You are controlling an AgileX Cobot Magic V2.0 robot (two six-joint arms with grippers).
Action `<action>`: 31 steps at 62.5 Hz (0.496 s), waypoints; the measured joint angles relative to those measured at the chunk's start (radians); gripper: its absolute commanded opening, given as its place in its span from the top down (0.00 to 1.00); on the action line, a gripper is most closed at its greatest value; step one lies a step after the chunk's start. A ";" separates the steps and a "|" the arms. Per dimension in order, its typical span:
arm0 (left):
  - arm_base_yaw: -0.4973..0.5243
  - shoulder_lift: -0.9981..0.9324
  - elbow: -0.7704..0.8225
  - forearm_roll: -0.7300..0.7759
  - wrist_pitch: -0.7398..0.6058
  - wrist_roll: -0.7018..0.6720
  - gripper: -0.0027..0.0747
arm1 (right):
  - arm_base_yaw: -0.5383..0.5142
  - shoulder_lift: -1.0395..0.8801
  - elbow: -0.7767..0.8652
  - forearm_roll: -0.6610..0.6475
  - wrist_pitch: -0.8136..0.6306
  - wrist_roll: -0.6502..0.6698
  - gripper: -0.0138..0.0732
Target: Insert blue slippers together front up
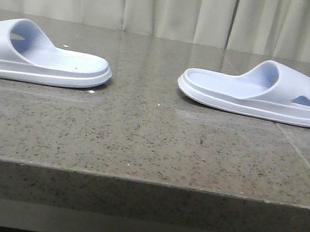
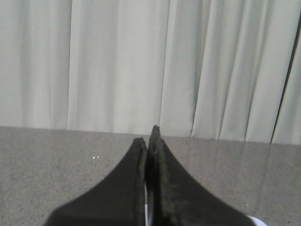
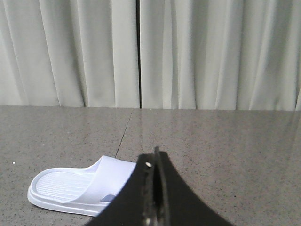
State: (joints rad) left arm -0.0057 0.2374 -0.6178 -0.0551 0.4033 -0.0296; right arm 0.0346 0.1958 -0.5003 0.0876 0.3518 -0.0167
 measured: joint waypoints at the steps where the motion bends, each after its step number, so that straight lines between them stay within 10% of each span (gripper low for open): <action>1: 0.000 0.016 -0.014 0.000 0.012 0.000 0.99 | 0.000 0.016 -0.013 0.000 0.009 0.000 0.92; 31: 0.000 0.319 -0.100 0.000 0.224 0.000 0.99 | 0.000 0.364 -0.103 0.000 0.165 0.000 0.92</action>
State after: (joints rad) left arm -0.0057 0.5562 -0.7182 -0.0551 0.6277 -0.0296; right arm 0.0346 0.5598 -0.6031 0.0876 0.5170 -0.0167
